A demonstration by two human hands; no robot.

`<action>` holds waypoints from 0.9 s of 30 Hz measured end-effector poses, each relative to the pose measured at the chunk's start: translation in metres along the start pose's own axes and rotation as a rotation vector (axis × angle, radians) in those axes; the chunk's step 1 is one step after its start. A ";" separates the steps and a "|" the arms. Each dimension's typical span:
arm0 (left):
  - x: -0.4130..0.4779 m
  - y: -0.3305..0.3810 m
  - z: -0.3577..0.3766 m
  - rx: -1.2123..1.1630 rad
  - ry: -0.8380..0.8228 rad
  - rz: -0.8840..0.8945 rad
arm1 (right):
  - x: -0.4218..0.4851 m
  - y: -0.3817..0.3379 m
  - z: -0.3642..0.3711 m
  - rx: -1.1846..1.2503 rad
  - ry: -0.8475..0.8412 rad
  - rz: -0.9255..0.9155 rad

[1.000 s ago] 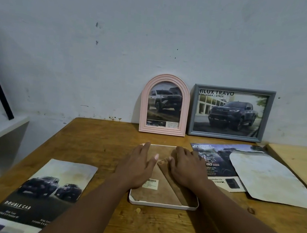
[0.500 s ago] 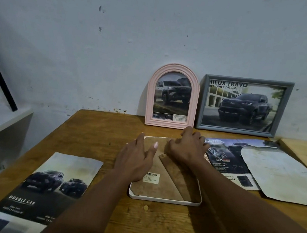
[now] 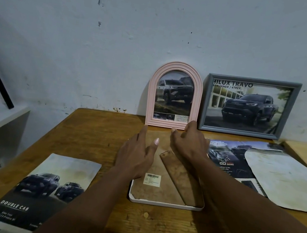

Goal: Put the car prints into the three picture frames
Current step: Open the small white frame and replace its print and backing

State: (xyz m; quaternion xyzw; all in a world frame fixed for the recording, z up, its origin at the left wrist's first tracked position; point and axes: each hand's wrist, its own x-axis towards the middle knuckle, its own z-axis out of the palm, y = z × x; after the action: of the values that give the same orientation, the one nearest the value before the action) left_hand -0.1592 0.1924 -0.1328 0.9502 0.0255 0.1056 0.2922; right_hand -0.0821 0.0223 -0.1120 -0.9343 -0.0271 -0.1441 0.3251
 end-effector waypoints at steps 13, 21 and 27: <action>0.009 -0.011 0.006 -0.204 0.208 -0.016 | 0.000 0.007 -0.020 0.632 -0.004 0.254; 0.010 -0.005 -0.004 -0.286 0.328 0.014 | -0.031 0.010 -0.035 0.482 -0.261 0.073; 0.010 -0.001 -0.013 -0.237 0.365 0.037 | -0.050 0.008 -0.040 0.591 -0.280 0.014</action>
State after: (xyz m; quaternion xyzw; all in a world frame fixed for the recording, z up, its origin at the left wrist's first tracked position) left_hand -0.1518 0.2019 -0.1212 0.8746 0.0480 0.2836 0.3903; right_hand -0.1386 -0.0067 -0.1016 -0.8105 -0.1060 0.0021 0.5761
